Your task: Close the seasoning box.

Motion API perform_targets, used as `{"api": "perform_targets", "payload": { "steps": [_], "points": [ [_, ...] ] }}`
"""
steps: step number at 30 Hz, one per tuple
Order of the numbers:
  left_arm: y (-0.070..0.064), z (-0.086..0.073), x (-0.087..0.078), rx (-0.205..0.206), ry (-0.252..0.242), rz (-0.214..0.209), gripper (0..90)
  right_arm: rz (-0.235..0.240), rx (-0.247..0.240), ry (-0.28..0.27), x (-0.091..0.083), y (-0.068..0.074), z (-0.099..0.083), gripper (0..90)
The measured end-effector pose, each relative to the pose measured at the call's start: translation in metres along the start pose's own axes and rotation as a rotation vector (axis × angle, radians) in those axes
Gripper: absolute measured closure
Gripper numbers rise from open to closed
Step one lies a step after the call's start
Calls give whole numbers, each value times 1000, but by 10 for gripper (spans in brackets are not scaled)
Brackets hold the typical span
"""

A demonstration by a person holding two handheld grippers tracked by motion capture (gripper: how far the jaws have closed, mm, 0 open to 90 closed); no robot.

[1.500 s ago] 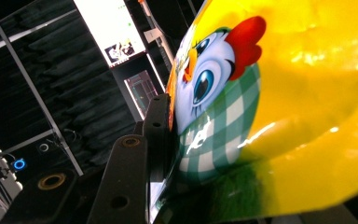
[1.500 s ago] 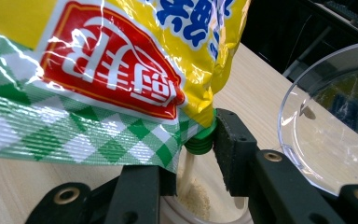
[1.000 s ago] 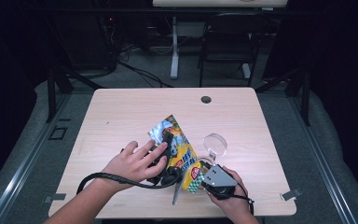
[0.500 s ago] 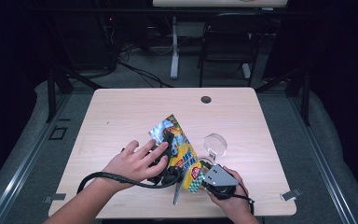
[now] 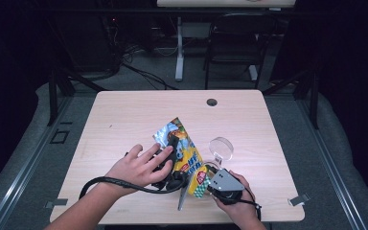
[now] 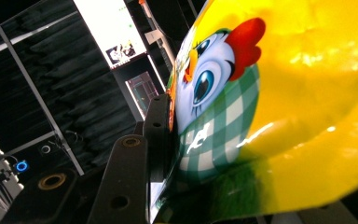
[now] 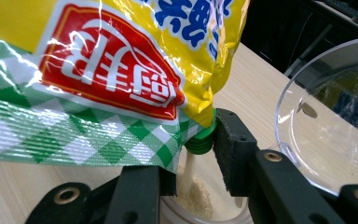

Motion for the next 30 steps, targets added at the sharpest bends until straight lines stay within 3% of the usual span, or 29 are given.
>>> {"api": "perform_targets", "payload": {
  "steps": [30],
  "points": [
    [3,0,-1,2,-3,5,680,2,10,-5,-1,0,1,709]
  ]
}}
Point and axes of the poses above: each handheld gripper's, and its own axes: x roughly forward along the jaws, z roughly out of its top, y roughly to its left, the point moved 9 cm from there along x, roughly forward along the jaws, and after that the axes turned 7 degrees about y, right-handed, at the moved point
